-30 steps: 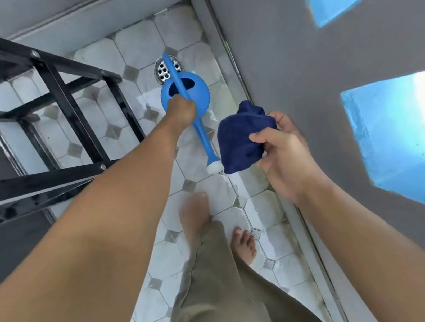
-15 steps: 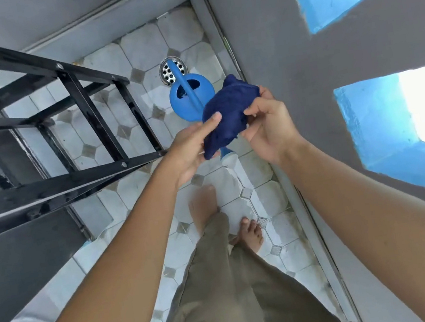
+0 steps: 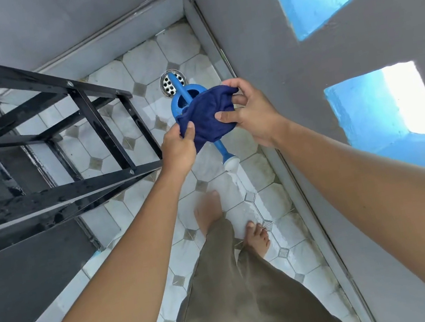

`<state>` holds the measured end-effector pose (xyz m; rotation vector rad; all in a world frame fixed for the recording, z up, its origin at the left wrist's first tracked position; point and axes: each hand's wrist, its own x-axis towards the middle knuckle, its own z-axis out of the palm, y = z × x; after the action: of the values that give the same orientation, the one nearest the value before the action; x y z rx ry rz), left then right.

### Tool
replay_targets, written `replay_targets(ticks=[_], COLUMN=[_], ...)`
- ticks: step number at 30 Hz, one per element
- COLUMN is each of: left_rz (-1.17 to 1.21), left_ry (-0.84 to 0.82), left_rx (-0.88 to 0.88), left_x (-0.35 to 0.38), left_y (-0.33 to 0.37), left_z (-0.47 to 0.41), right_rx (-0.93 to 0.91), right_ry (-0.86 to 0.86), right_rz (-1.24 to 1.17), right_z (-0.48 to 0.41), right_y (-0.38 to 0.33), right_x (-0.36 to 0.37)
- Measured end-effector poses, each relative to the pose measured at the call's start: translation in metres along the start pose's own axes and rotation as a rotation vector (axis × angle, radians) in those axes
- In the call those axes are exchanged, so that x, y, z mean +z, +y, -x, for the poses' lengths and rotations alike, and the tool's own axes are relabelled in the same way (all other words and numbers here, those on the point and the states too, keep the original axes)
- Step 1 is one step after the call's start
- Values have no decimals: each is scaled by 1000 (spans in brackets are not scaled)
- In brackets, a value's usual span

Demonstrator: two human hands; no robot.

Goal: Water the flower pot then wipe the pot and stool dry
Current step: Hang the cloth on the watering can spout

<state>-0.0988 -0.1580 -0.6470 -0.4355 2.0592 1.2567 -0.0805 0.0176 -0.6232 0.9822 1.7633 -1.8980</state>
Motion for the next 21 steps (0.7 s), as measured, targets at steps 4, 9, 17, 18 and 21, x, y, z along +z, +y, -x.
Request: replay_targets(ticks=[4, 9, 17, 18, 21], left_rz=[-45, -72, -24, -12, 59], left_ry=[34, 163, -334, -301, -171], left_rx=[2, -13, 23, 20, 22], left_x=[2, -10, -20, -20, -16], left_y=[4, 17, 35, 34, 29], left_z=[6, 13, 10, 8, 1], right_rx=[45, -92, -201, -159, -45], right_ry=[11, -80, -223, -230, -278], right_rz=[17, 152, 283, 243, 123], right_z=[4, 19, 29, 28, 24], right_y=[-1, -12, -5, -4, -1], right_x=[-2, -2, 1, -2, -10])
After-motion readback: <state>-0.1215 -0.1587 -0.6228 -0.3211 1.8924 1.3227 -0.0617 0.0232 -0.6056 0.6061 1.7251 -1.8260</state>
